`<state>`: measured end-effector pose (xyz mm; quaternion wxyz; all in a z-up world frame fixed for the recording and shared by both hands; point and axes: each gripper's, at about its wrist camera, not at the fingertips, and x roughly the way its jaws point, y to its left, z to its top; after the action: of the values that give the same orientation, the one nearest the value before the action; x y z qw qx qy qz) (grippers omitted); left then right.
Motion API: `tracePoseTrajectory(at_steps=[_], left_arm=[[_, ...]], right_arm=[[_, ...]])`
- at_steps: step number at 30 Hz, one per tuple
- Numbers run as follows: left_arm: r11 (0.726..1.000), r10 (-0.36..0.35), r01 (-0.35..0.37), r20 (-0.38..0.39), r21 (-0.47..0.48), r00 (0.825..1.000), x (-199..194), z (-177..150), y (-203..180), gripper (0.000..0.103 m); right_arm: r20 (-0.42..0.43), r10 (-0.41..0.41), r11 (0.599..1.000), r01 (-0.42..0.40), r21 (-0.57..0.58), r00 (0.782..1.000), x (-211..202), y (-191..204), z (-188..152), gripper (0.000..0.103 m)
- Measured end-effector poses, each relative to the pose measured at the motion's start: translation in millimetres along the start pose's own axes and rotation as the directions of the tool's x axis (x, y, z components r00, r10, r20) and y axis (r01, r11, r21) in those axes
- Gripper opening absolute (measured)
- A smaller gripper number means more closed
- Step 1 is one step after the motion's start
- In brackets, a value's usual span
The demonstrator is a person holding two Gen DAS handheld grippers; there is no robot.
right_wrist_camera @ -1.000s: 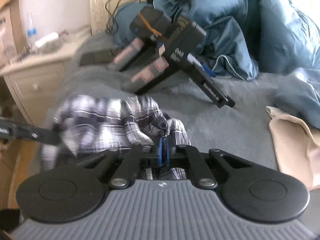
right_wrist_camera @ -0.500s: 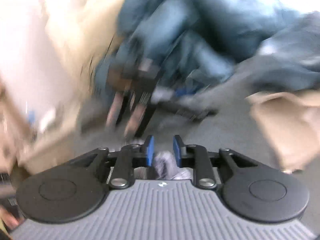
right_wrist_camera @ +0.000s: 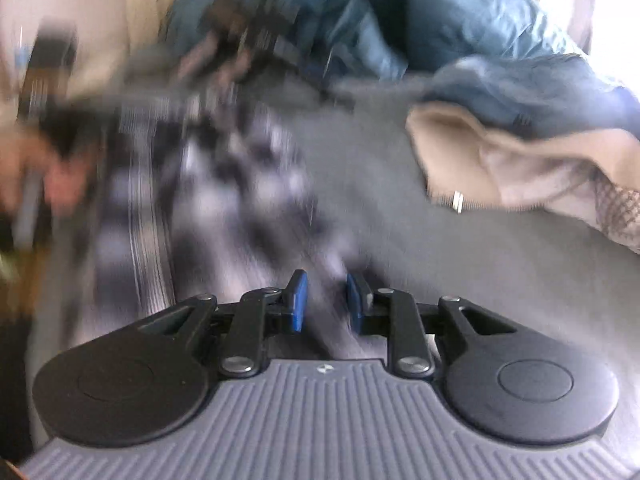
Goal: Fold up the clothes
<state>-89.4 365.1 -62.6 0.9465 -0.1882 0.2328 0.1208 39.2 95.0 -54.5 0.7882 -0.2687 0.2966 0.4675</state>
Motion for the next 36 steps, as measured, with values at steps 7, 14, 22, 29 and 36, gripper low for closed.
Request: tracePoseTrajectory(at_steps=[7, 14, 22, 29, 36], left_arm=[[1.0, -0.002, 0.002, 0.016, 0.01, 1.0, 2.4, -0.4, 1.4, 0.007], [1.0, -0.012, 0.011, 0.027, 0.013, 1.0, -5.3, -6.3, 4.8, 0.007], [0.999, -0.036, 0.035, 0.041, 0.026, 0.999, -10.6, 3.3, -3.3, 0.015], [0.995, -0.01, 0.01, 0.0, 0.098, 1.0, 8.9, 18.9, -30.7, 0.03], [1.0, 0.024, -0.023, -0.028, 0.019, 0.999, 29.4, 21.0, -17.3, 0.018]], right_arm=[[0.092, 0.08, 0.992, -0.088, 0.091, 0.993, -10.6, -21.9, 19.1, 0.021], [0.06, 0.16, 0.971, -0.168, 0.168, 0.985, 22.2, -22.6, 34.3, 0.015], [0.125, 0.026, 0.979, -0.051, 0.197, 0.992, 10.1, -18.3, 34.7, 0.004], [0.144, -0.055, 0.978, 0.024, 0.209, 0.988, 29.3, -15.4, 29.0, 0.005], [0.178, -0.185, 0.942, 0.123, 0.313, 0.966, -37.6, -71.1, 14.2, 0.014]])
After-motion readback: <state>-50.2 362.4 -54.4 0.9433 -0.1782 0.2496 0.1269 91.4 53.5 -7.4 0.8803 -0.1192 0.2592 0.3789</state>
